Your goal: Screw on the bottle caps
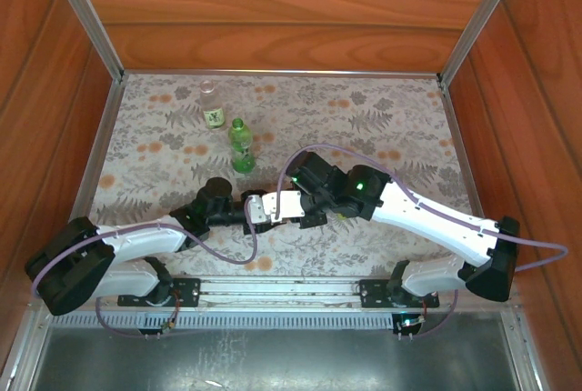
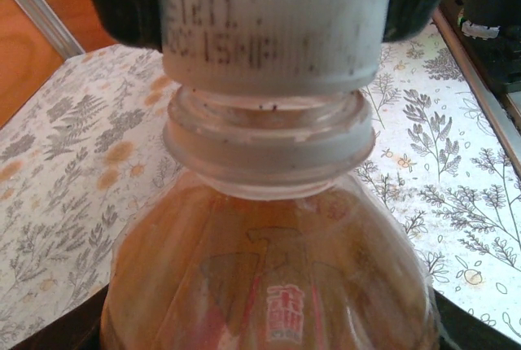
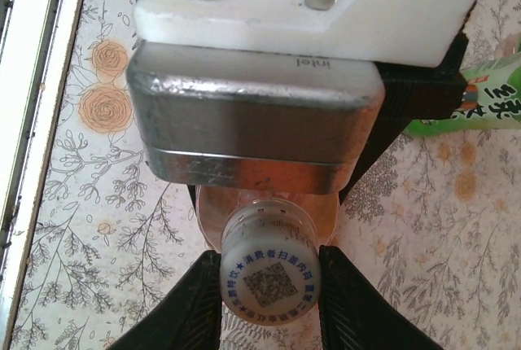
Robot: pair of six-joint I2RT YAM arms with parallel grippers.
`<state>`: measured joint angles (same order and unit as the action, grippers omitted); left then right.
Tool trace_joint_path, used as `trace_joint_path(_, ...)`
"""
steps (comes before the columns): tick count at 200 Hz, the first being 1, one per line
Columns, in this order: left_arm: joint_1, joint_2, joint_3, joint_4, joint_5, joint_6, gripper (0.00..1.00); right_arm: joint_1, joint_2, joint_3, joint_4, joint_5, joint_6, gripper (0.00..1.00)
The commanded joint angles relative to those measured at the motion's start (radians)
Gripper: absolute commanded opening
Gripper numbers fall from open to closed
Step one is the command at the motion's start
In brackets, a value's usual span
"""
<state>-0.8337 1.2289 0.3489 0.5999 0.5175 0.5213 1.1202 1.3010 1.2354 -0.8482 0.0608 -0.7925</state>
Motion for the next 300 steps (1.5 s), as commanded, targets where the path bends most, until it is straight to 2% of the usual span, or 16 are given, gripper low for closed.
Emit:
trace_joint_path(1, -0.009, -0.028, 0.020, -0.009, -0.041, 0.020, 0.58, 0.005, -0.005, -0.003, 0.071, 0.035, 0.118, 0.15)
trace_joint_path(28, -0.015, -0.046, 0.042, -0.008, -0.157, 0.031, 0.58, -0.009, -0.024, -0.054, 0.237, 0.170, 0.482, 0.10)
trace_joint_path(42, -0.020, -0.037, 0.060, -0.008, -0.196, 0.036, 0.58, -0.017, -0.020, -0.057, 0.280, 0.262, 0.791, 0.08)
trace_joint_path(57, -0.024, -0.014, 0.081, -0.008, -0.208, 0.047, 0.58, -0.020, 0.011, -0.005, 0.190, 0.349, 1.147, 0.07)
trace_joint_path(64, -0.028, -0.002, 0.090, -0.008, -0.208, 0.050, 0.58, -0.034, 0.026, 0.014, 0.125, 0.342, 1.322, 0.08)
trace_joint_path(71, -0.030, 0.009, 0.098, -0.008, -0.201, 0.054, 0.58, -0.044, 0.037, 0.024, 0.084, 0.305, 1.427, 0.11)
trace_joint_path(86, -0.038, 0.029, 0.110, -0.008, -0.195, 0.058, 0.58, -0.045, 0.035, 0.016, 0.080, 0.255, 1.466, 0.19)
trace_joint_path(106, -0.045, 0.036, 0.108, -0.008, -0.188, 0.057, 0.58, -0.045, 0.010, 0.012, 0.069, 0.245, 1.344, 0.34)
trace_joint_path(123, -0.047, 0.031, 0.093, -0.009, -0.181, 0.049, 0.58, -0.045, -0.043, -0.008, 0.081, 0.214, 1.099, 0.51)
trace_joint_path(136, -0.045, 0.033, 0.075, -0.009, -0.164, 0.055, 0.58, -0.046, -0.094, -0.042, 0.090, 0.194, 0.907, 0.53)
trace_joint_path(175, -0.046, 0.019, 0.044, -0.008, -0.097, 0.052, 0.58, -0.046, -0.230, -0.115, 0.085, 0.180, 0.518, 0.62)
trace_joint_path(201, -0.046, 0.020, 0.039, -0.010, -0.077, 0.058, 0.58, -0.037, -0.186, -0.072, 0.023, 0.211, 0.282, 0.66)
trace_joint_path(222, -0.048, 0.040, 0.040, -0.012, -0.067, 0.066, 0.58, -0.030, -0.138, -0.049, -0.026, 0.153, 0.071, 0.70)
trace_joint_path(245, -0.048, 0.045, 0.038, -0.012, -0.061, 0.070, 0.58, -0.031, -0.107, -0.044, 0.018, 0.086, -0.007, 0.69)
trace_joint_path(275, -0.048, 0.043, 0.031, -0.013, -0.068, 0.078, 0.58, -0.030, -0.053, -0.021, 0.025, -0.029, -0.007, 0.63)
trace_joint_path(300, -0.047, 0.040, 0.029, -0.014, -0.068, 0.078, 0.58, -0.031, -0.042, -0.028, 0.024, -0.047, 0.000, 0.59)
